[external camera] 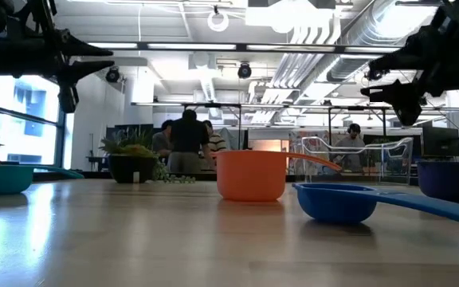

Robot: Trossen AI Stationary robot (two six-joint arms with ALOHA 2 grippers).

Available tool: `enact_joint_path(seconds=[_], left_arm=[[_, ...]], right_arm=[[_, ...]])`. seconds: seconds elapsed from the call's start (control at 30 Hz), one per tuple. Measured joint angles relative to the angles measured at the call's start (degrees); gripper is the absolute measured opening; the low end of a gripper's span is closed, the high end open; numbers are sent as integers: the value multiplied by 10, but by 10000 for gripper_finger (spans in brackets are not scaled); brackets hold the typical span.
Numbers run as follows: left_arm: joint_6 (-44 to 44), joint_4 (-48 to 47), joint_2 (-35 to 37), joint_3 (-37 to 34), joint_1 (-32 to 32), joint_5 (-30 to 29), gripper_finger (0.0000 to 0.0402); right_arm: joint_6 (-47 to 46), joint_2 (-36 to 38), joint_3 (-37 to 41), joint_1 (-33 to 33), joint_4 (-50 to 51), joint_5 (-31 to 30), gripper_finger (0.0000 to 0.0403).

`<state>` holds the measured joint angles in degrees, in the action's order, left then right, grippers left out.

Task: Nest measuring cups in basket
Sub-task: Stack the light green measuring cup on top of the orange measuring cup

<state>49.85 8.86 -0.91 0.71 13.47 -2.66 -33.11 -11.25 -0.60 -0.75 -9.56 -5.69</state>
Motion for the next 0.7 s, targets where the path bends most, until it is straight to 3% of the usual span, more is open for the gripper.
enact_joint_path(seconds=[0.27,0.4,0.53,0.7], left_arm=[[21,71,0,0,0,-17,58],[7,118,0,0,0,-26,58],[-36,182,0,0,0,-27,58],[-98,260,0,0,0,-32,58]], right_arm=[[-12,0,0,0,-140,-53,229],[27,0,-4,0,-222,-85,229],[90,-2,-51,0,-202,-125,229],[148,-32,-149,0,-89,-172,229]])
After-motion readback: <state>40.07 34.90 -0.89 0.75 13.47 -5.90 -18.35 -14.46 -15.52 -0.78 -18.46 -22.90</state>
